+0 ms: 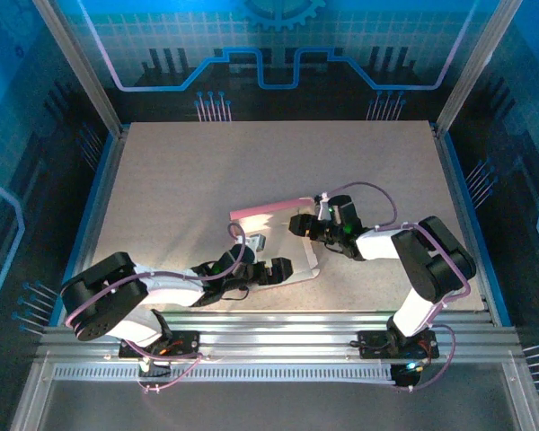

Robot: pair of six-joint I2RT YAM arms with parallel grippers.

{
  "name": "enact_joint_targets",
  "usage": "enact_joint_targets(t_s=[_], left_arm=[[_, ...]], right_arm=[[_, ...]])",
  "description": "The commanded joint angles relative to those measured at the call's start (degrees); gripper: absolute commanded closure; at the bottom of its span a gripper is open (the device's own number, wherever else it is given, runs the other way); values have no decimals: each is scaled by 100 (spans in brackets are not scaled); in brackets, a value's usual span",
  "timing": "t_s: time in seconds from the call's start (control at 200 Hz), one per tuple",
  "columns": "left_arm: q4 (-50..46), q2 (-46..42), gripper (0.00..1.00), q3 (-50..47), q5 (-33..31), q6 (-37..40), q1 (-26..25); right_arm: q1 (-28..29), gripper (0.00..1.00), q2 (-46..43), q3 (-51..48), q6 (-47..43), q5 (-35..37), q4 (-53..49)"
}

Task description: Fold the paper box

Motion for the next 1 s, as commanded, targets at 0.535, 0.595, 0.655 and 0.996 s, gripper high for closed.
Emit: enact_joint_targets(t_s=[0.535, 0.595, 0.655, 0.996], left_arm=[[-712, 403, 1, -107, 106, -244, -114], [-680, 445, 1, -96, 137, -249, -114], [-657, 469, 1, -84, 150, -259, -114], [-757, 484, 1, 17, 206, -155, -117]], right_arm=[[-132, 36, -1231, -146, -756, 623, -2041], [-160, 36, -1475, -147, -953, 741, -2401], [-190, 35, -1748, -139, -1160, 877, -2787], [-578, 35, -2555, 462, -2468, 1195, -4318]])
